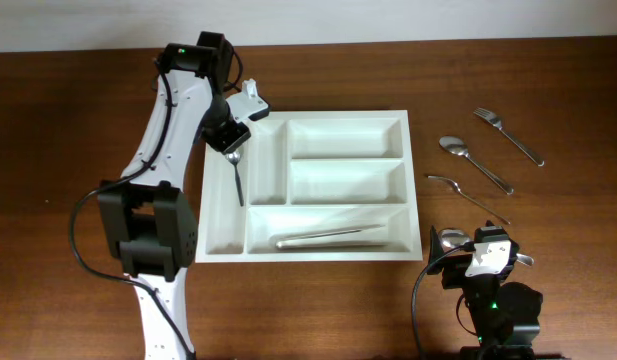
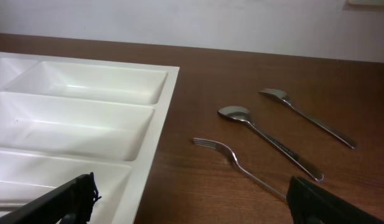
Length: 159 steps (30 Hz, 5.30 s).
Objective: Pack container
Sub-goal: 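Lower the teaspoon into the left compartment and open the left gripper, then move the left gripper left and down over the white plastic knife, then close the left gripper on the plastic knife's handle end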
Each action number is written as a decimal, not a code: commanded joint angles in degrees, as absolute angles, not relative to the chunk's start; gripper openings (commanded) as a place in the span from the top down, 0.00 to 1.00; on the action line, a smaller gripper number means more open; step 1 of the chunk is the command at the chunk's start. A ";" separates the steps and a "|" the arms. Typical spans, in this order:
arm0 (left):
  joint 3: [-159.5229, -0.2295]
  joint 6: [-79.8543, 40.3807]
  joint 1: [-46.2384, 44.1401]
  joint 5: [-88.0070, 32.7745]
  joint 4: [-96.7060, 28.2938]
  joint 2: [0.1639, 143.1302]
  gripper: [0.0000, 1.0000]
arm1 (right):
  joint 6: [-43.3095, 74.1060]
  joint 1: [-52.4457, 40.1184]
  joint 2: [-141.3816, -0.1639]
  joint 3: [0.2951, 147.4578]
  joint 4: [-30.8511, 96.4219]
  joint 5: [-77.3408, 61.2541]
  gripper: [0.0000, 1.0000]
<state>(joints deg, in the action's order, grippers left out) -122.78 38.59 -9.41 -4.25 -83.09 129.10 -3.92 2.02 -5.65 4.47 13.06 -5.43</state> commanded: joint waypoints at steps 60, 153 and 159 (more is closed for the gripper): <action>-119.20 15.66 6.35 -13.26 -81.36 110.83 0.01 | -3.99 1.52 -5.02 3.95 13.02 -5.91 0.01; -59.11 12.75 13.82 7.94 -46.41 95.68 0.07 | -4.01 1.52 -5.02 3.95 13.02 -5.91 0.01; -59.11 12.71 13.82 7.51 -43.94 95.79 0.07 | -3.99 1.52 -5.02 3.95 13.02 -5.91 0.01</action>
<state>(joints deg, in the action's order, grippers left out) -59.51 11.55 13.58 7.35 -44.58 95.26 -3.86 2.02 -5.65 4.47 13.06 -5.43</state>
